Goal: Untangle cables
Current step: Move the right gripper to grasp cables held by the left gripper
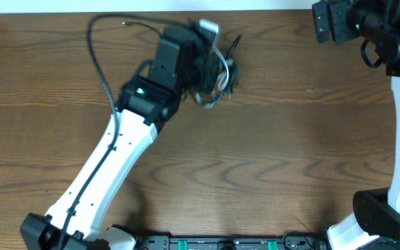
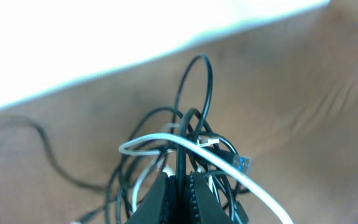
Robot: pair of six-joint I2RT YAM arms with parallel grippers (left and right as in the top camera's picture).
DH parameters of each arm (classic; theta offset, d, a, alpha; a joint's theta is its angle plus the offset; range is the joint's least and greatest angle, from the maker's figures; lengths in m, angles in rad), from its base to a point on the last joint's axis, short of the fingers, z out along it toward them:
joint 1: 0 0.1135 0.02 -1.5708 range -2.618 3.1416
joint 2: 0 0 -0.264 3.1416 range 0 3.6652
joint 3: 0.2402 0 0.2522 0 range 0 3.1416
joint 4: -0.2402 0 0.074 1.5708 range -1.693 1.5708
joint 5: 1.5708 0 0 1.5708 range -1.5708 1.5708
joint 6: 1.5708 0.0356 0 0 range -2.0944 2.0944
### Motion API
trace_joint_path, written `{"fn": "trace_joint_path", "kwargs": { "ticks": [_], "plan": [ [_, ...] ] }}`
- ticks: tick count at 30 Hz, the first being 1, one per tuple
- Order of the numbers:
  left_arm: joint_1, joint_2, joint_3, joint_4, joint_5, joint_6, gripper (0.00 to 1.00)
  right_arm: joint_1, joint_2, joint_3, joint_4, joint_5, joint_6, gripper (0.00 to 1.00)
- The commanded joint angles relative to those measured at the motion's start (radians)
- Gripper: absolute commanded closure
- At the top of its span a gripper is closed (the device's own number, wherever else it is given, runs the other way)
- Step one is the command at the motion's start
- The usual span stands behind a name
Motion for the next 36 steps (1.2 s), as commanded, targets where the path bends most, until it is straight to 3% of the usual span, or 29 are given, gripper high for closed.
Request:
{"fn": "trace_joint_path", "kwargs": {
  "ticks": [1, 8, 15, 22, 26, 30, 36],
  "plan": [
    [0.001, -0.012, 0.166, -0.005, -0.002, 0.036, 0.93, -0.018, -0.008, -0.06, 0.005, -0.11, 0.021, 0.01],
    [-0.01, -0.01, 0.351, -0.009, -0.002, 0.005, 0.93, -0.023, -0.008, -0.213, 0.085, -0.458, 0.006, 0.01],
    [-0.043, 0.008, 0.431, -0.027, -0.004, 0.023, 0.92, 0.025, -0.008, -0.375, 0.394, -0.872, 0.001, 0.01],
    [-0.039, 0.013, 0.532, -0.082, -0.156, 0.148, 0.93, 0.02, -0.008, -0.431, 0.597, -1.025, 0.121, 0.01],
    [-0.019, 0.013, 0.536, -0.097, -0.163, 0.16, 0.92, 0.01, -0.008, -0.431, 0.659, -1.122, 0.175, 0.01],
    [-0.024, 0.014, 0.549, -0.09, -0.134, 0.151, 0.93, 0.035, -0.008, -0.431, 0.657, -1.073, 0.171, 0.01],
    [-0.029, 0.016, 0.585, -0.09, -0.113, 0.141, 0.93, 0.084, -0.002, -0.431, 0.655, -1.011, 0.171, 0.21]
  ]
}}
